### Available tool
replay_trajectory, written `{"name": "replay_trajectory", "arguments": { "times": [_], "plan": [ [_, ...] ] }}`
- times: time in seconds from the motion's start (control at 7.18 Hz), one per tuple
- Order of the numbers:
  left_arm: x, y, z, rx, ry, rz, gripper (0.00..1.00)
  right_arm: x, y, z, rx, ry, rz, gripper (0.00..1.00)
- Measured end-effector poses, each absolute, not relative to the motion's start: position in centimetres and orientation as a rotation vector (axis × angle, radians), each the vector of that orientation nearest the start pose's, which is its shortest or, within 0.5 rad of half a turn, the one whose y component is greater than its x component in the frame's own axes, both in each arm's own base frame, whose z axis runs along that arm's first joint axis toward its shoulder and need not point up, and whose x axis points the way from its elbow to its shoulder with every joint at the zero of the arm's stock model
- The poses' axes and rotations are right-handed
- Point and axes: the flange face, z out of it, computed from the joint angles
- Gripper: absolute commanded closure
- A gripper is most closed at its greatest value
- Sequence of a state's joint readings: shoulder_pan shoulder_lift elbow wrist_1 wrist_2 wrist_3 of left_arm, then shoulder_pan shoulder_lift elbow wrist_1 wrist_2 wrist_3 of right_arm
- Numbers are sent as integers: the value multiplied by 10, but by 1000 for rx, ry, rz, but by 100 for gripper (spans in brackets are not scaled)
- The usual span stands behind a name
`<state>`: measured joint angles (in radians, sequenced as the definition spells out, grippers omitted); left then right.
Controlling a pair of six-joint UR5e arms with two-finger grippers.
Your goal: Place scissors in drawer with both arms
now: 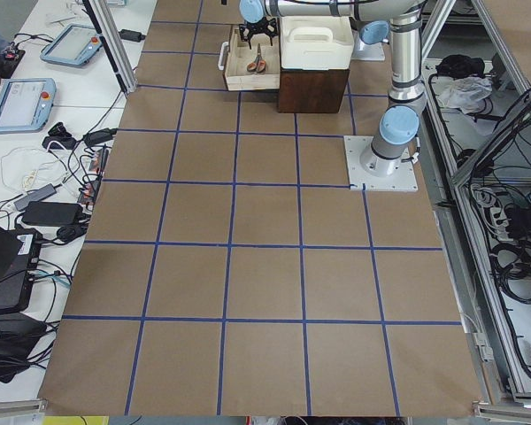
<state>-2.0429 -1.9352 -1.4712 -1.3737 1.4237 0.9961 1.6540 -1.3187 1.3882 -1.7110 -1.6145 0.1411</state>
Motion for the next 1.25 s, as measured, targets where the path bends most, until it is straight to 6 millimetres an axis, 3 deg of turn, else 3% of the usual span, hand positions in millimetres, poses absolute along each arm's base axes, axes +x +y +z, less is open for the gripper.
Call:
{"name": "replay_trajectory", "arguments": {
  "times": [0.14,0.42,0.7,0.84,1.11,1.25],
  "plan": [
    [-400,-492,372,2097,2533,10,7,179,-589,453,99,3173,-114,0],
    [-334,-511,418,1806,2725,-33,9,179,-586,447,114,3172,-102,0],
    [-232,-520,470,1434,2898,-30,7,181,-585,448,102,3166,-114,0],
    [-194,-516,495,1212,2971,-78,3,184,-581,452,92,3163,-126,0],
    [-147,-506,527,706,3061,-141,0,192,-573,460,63,3142,-135,0],
    [-136,-497,537,450,3089,-151,0,195,-572,462,58,3102,-129,0]
  ]
}}
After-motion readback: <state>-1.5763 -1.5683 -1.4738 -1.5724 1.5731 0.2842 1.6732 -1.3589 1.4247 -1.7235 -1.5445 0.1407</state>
